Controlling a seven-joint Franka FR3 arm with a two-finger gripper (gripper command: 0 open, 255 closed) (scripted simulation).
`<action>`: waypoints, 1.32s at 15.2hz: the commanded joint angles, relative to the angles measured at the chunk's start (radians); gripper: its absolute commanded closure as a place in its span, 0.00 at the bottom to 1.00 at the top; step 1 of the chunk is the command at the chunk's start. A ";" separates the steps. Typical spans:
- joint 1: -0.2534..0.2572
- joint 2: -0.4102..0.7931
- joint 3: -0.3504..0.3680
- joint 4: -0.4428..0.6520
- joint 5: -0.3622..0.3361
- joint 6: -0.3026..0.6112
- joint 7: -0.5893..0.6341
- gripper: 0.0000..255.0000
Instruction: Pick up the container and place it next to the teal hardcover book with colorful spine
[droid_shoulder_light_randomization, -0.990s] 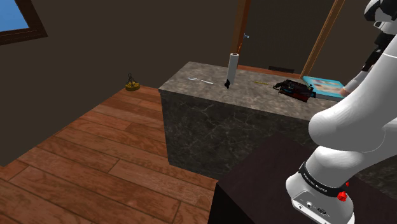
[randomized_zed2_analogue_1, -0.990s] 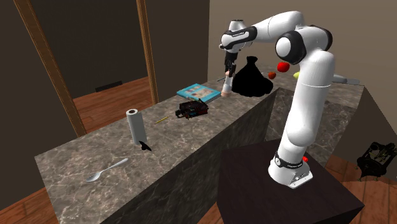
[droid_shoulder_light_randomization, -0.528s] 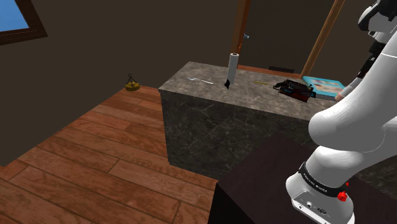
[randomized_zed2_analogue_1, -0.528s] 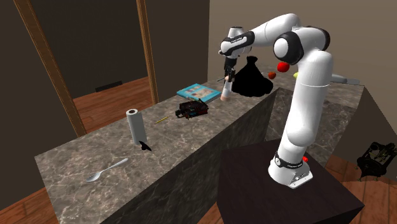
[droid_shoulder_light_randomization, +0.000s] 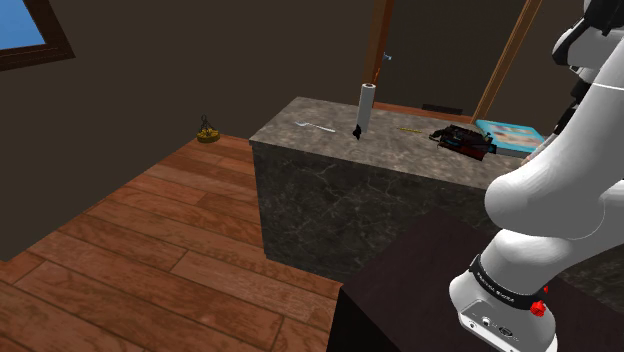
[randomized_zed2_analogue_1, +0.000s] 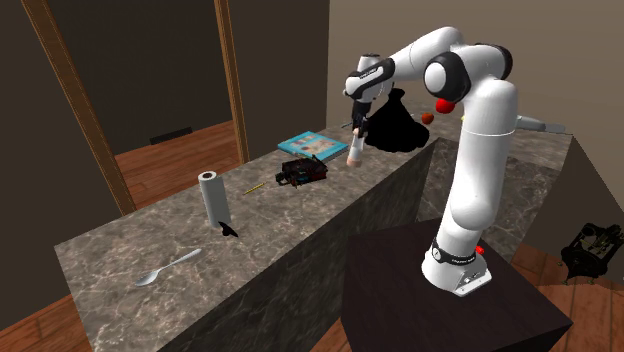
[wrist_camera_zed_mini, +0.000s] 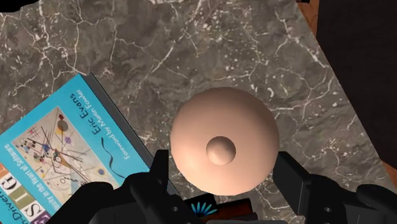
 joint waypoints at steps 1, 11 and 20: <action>-0.001 0.009 0.002 -0.018 0.009 0.026 -0.006 1.00; -0.006 0.027 0.005 -0.037 0.026 0.058 -0.017 1.00; 0.007 -0.020 -0.002 -0.016 -0.016 0.002 0.012 0.00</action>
